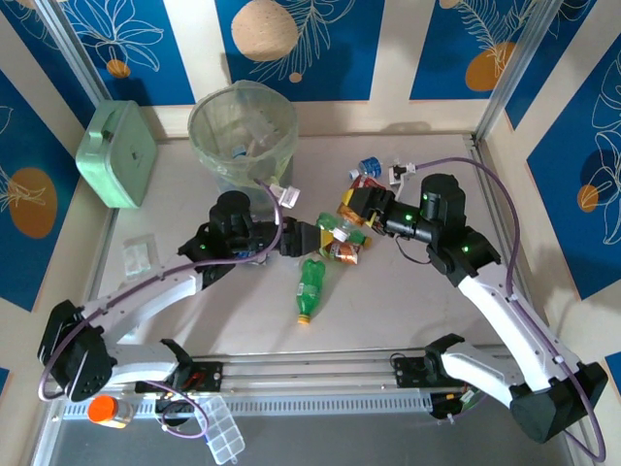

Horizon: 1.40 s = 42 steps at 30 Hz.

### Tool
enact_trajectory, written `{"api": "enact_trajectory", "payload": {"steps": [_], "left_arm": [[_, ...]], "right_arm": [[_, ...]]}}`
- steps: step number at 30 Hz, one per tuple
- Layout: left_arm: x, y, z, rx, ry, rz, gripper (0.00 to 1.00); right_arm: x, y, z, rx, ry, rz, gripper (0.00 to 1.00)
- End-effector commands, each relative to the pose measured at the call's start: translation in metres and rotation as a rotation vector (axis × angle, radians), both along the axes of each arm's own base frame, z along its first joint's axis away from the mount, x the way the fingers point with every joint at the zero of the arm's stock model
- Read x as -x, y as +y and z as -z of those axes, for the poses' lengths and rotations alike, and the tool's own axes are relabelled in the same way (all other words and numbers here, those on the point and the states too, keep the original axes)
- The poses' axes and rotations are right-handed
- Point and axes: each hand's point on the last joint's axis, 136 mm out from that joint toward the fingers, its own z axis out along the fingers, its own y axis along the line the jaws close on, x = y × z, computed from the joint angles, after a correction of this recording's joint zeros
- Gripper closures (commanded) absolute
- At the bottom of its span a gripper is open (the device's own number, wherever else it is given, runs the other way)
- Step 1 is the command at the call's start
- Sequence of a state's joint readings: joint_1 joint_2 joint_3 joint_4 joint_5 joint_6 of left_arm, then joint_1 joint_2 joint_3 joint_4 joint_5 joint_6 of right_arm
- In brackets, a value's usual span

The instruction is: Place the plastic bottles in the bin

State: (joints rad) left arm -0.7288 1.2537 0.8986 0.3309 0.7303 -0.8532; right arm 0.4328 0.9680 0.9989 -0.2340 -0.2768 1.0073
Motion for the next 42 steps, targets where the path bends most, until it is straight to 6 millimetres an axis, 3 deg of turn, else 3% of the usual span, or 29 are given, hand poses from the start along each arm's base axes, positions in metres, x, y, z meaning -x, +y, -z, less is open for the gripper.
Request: {"api": "enact_trajectory", "payload": {"steps": [1, 4, 7, 15, 18, 21, 22, 26, 28, 34, 38, 42], "left_arm": [[0.011, -0.012, -0.030, 0.138, -0.036, 0.108, 0.16], [0.013, -0.019, -0.035, 0.194, -0.004, 0.157, 0.20], [0.012, -0.023, -0.037, 0.219, 0.013, 0.181, 0.30], [0.018, -0.025, -0.041, 0.236, -0.005, 0.215, 0.70], [0.021, -0.026, -0.045, 0.244, -0.016, 0.229, 0.78], [0.021, -0.026, -0.044, 0.233, -0.014, 0.230, 0.79], [0.021, -0.026, -0.043, 0.230, -0.014, 0.230, 0.80], [0.021, -0.024, -0.046, 0.206, -0.038, 0.206, 0.82], [0.019, -0.020, -0.047, 0.177, -0.067, 0.176, 0.82], [-0.009, 0.007, -0.043, -0.075, -0.169, -0.041, 0.86], [-0.038, 0.044, -0.056, -0.272, -0.259, -0.250, 0.88], [-0.079, 0.088, -0.067, -0.419, -0.237, -0.461, 0.94]], "right_arm": [[0.009, 0.008, -0.013, -0.071, -0.030, -0.057, 0.57], [0.012, 0.011, -0.014, -0.090, -0.028, -0.074, 0.57], [0.013, 0.011, -0.014, -0.090, -0.029, -0.074, 0.57], [0.013, 0.009, -0.008, -0.072, -0.031, -0.059, 0.57], [0.012, 0.008, -0.006, -0.060, -0.030, -0.050, 0.57], [0.012, 0.007, -0.006, -0.053, -0.033, -0.047, 0.56], [0.012, 0.007, -0.007, -0.050, -0.037, -0.048, 0.52], [0.011, -0.005, -0.011, 0.007, -0.056, 0.014, 0.04], [0.013, -0.013, -0.019, 0.034, -0.093, 0.045, 0.01], [0.020, -0.046, -0.042, 0.138, -0.186, 0.171, 0.01], [0.026, -0.062, -0.052, 0.180, -0.248, 0.221, 0.01], [0.026, -0.070, -0.049, 0.205, -0.258, 0.243, 0.01]]}}
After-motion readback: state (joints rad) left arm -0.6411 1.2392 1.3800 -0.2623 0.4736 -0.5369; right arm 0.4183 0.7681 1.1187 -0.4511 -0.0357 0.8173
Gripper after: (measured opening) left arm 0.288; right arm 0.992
